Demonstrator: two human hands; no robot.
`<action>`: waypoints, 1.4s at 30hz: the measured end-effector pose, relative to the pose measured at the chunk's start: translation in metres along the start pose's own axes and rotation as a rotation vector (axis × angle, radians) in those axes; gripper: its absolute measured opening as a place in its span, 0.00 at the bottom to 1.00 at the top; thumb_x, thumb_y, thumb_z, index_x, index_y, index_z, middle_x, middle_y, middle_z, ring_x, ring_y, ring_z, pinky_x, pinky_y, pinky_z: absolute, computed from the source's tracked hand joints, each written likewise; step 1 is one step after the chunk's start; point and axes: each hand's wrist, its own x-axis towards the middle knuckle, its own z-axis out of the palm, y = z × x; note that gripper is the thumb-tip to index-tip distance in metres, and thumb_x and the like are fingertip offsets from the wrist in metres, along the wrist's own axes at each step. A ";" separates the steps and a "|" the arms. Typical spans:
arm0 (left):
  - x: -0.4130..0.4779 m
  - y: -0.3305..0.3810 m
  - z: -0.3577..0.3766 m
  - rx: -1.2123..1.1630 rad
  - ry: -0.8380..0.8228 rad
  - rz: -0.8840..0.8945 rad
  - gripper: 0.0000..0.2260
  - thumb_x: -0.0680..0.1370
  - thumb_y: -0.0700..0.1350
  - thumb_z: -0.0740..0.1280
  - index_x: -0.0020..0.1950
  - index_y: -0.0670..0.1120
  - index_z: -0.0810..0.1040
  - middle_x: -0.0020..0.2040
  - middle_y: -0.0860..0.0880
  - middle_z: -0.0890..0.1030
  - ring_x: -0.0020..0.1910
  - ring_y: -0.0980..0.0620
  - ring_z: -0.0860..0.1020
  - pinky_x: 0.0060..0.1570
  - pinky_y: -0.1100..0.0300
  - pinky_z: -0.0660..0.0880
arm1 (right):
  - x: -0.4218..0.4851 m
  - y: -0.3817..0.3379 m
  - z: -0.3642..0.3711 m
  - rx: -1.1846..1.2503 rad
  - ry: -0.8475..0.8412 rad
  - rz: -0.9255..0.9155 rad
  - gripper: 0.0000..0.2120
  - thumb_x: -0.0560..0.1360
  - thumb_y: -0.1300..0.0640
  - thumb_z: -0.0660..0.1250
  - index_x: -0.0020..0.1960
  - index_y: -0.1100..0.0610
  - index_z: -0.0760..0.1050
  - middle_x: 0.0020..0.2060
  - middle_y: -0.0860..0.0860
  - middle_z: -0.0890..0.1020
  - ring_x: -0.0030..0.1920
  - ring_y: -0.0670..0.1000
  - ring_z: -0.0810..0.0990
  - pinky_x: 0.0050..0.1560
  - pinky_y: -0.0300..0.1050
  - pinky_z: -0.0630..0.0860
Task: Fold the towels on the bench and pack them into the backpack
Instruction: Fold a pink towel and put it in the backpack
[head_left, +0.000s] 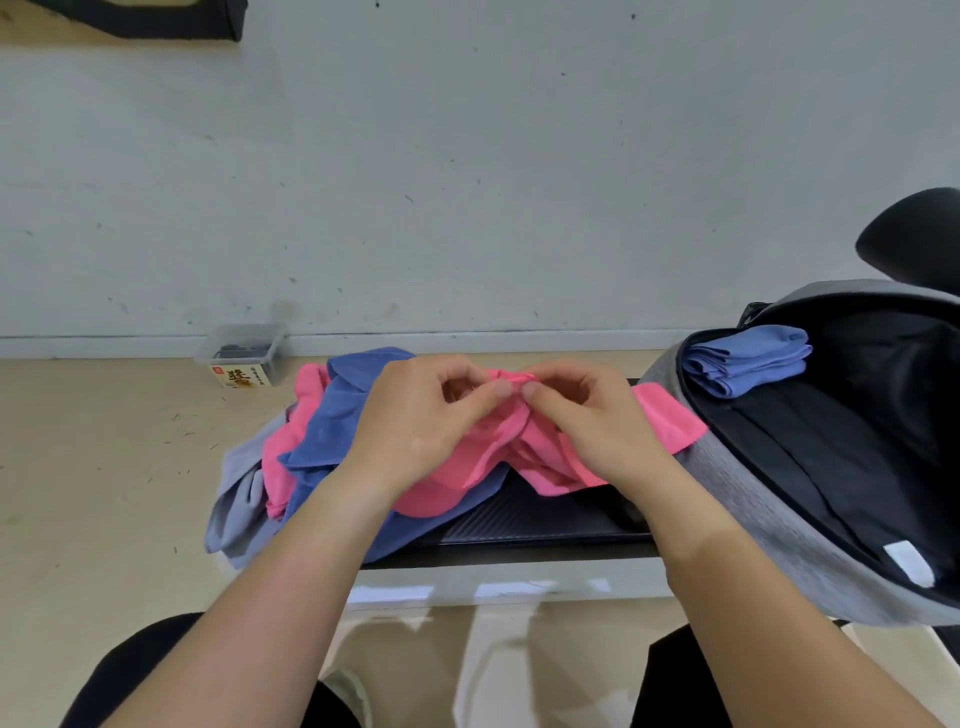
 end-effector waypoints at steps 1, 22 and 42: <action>0.000 0.000 -0.002 0.073 -0.001 0.019 0.16 0.77 0.59 0.68 0.34 0.52 0.82 0.34 0.52 0.79 0.36 0.54 0.78 0.42 0.51 0.74 | -0.001 -0.004 -0.002 -0.032 0.015 -0.011 0.11 0.78 0.65 0.65 0.46 0.53 0.83 0.42 0.49 0.86 0.45 0.44 0.83 0.50 0.38 0.77; -0.002 0.028 -0.023 -0.221 0.083 0.014 0.05 0.73 0.37 0.70 0.41 0.47 0.79 0.34 0.51 0.83 0.37 0.51 0.82 0.42 0.59 0.78 | 0.024 -0.092 -0.041 -0.324 -0.047 -0.060 0.08 0.70 0.59 0.58 0.36 0.54 0.75 0.30 0.44 0.75 0.32 0.44 0.70 0.37 0.42 0.66; -0.014 -0.002 -0.076 -0.053 -0.001 -0.200 0.09 0.72 0.41 0.70 0.44 0.55 0.86 0.40 0.52 0.86 0.40 0.55 0.82 0.47 0.56 0.77 | 0.061 -0.094 -0.072 -0.543 0.572 -0.050 0.12 0.77 0.61 0.54 0.50 0.57 0.77 0.44 0.49 0.78 0.45 0.50 0.74 0.40 0.41 0.67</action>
